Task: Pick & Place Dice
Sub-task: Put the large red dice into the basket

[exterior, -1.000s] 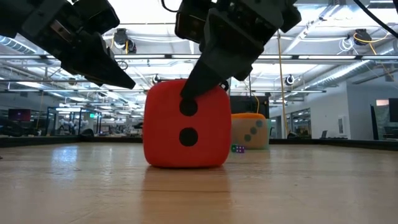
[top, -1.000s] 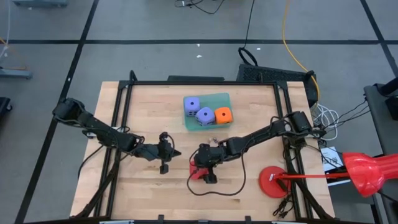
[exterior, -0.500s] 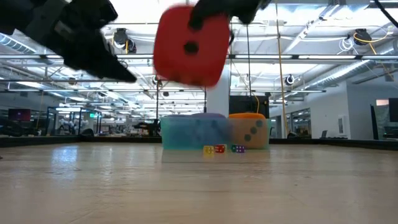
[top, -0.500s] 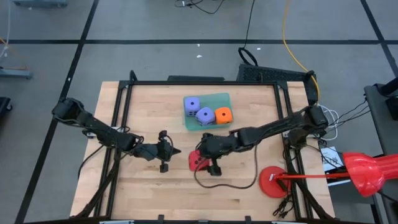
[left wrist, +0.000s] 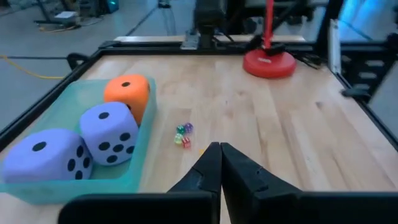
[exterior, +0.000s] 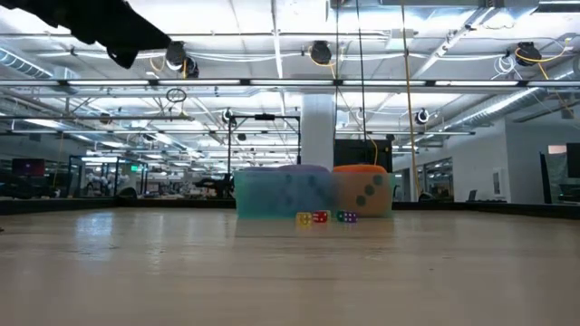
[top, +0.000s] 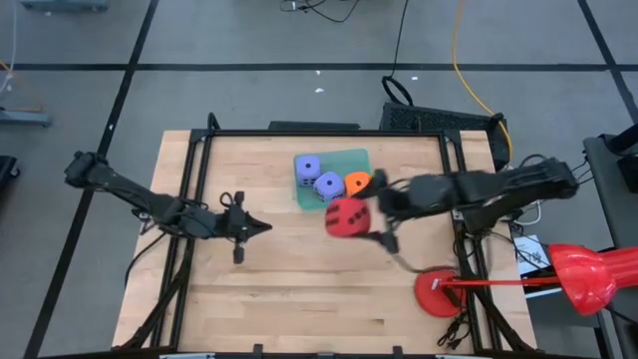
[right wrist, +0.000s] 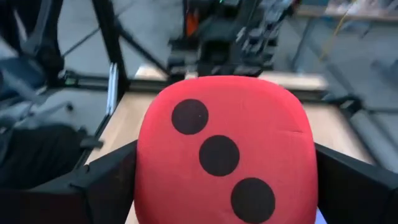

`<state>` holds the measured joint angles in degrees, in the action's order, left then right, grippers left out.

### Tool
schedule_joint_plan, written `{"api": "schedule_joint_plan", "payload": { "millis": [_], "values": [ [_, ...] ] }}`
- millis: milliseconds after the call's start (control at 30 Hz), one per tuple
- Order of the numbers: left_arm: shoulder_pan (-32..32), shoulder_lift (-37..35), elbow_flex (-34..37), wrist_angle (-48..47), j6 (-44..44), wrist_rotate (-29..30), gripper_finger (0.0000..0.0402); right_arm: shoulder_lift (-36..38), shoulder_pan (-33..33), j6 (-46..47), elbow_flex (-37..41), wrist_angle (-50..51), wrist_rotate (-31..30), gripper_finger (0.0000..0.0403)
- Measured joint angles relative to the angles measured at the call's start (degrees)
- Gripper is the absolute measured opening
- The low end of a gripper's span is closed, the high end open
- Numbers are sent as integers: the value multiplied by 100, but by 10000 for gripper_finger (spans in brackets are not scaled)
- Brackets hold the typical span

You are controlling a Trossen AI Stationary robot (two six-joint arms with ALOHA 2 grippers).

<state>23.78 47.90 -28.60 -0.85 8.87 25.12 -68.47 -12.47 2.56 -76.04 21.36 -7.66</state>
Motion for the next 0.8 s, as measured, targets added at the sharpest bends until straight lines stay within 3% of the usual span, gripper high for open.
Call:
{"api": "schedule_joint_plan", "payload": {
  "millis": [300, 467, 800],
  "values": [
    [386, -269, 0, -213, -161, -140, 21, 1786, 2, -222, 1080, -155, -448, 393],
    [528, -306, 0, -209, -170, 467, 18, 2782, 2, -217, 2282, -971, -450, 393],
    [365, -1070, -2, -281, -684, 66, 8, 3974, 23, -518, 4281, -2438, -685, 393]
  ]
}}
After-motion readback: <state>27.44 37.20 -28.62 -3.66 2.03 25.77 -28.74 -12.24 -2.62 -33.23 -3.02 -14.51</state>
